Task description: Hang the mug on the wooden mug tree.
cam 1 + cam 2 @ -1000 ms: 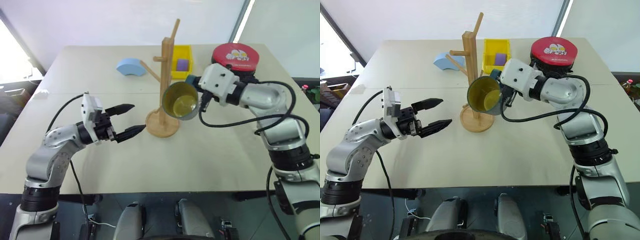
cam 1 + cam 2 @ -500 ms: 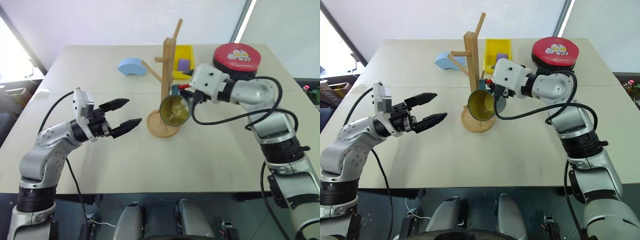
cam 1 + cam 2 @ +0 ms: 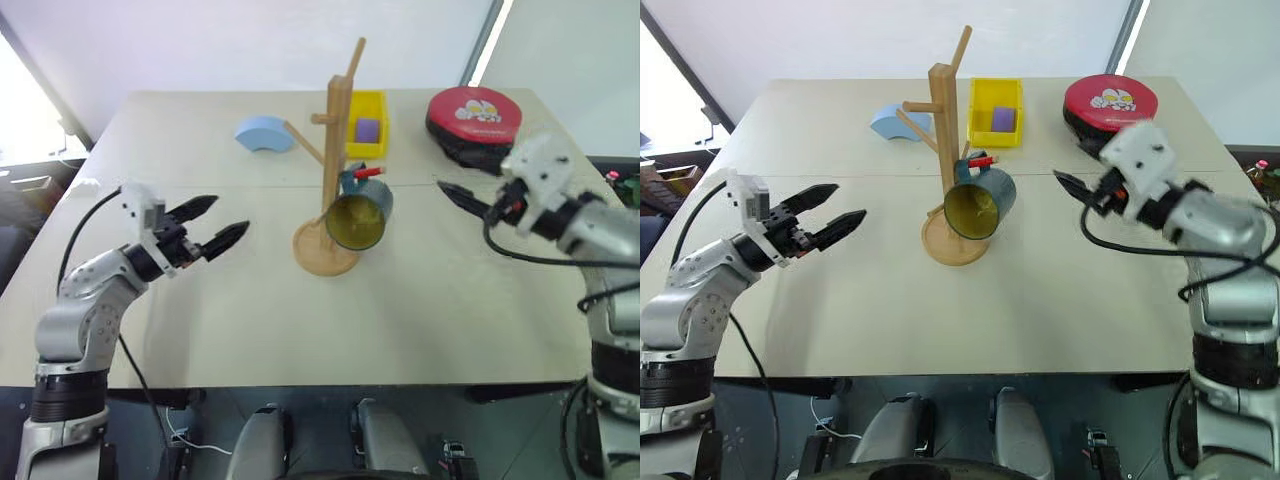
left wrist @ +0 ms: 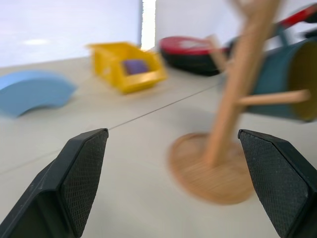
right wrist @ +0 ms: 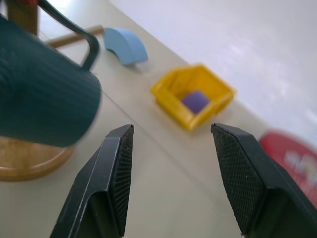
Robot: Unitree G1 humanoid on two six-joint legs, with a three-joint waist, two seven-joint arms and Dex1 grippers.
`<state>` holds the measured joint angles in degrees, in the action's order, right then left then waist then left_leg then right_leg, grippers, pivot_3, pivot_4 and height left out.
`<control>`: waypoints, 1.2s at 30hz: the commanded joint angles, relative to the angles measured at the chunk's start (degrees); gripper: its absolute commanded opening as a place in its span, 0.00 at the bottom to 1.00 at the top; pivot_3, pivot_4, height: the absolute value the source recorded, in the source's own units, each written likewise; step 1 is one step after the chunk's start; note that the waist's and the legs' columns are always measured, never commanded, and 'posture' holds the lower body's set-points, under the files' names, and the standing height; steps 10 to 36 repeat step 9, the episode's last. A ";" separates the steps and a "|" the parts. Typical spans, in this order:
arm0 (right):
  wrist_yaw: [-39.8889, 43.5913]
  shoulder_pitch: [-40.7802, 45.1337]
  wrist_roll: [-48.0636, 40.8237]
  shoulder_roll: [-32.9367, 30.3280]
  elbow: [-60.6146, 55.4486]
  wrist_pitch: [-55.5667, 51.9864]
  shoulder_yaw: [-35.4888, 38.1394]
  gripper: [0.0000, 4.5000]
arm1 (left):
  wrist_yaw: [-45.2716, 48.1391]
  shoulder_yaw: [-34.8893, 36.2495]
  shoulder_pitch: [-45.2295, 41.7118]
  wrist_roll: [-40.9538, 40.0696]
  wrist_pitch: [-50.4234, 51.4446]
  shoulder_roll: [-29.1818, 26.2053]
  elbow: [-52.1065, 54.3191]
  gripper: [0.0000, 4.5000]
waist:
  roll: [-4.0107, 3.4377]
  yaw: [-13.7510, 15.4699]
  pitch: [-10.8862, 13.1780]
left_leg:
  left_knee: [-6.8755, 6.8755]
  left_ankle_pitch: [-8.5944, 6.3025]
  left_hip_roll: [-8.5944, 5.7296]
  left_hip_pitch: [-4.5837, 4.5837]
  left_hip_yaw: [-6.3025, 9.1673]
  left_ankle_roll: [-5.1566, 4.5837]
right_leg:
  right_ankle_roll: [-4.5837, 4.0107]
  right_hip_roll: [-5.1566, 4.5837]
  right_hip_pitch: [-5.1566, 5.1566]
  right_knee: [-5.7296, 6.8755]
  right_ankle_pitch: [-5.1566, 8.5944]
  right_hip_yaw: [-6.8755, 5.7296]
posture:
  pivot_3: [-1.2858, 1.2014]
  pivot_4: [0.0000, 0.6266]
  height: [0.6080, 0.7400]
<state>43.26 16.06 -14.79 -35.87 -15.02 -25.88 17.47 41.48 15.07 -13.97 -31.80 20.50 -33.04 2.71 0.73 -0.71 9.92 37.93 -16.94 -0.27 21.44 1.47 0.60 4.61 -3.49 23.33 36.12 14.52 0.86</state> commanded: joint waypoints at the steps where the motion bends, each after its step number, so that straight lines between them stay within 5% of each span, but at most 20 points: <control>1: -3.16 -5.76 -1.15 4.66 1.06 4.78 0.93 0.57 | -5.15 2.90 0.74 3.99 -4.86 1.47 -3.51 1.00 | 0.00 0.02 0.00 | 0.00 0.00 0.00 0.00 0.00 0.00 | 0.00 0.00 0.01 0.02 0.00 0.00 | 0.52 0.24 0.96; 8: -7.62 -10.18 -1.31 11.47 5.98 12.37 0.51 0.57 | -8.17 4.68 6.51 6.17 -8.60 3.66 -4.29 1.00 | -0.02 -0.03 0.00 | 0.01 0.00 0.01 -0.02 -0.03 0.01 | 0.02 -0.02 0.03 0.03 -0.01 0.03 | 0.52 0.24 0.96; 36: -7.72 -10.14 -1.47 11.64 6.46 12.92 0.43 0.57 | -8.24 5.10 7.07 5.73 -8.73 3.86 -3.88 1.00 | -0.02 -0.03 0.00 | 0.01 0.00 0.01 -0.02 -0.03 0.01 | 0.01 -0.02 0.03 0.03 -0.01 0.03 | 0.52 0.24 0.96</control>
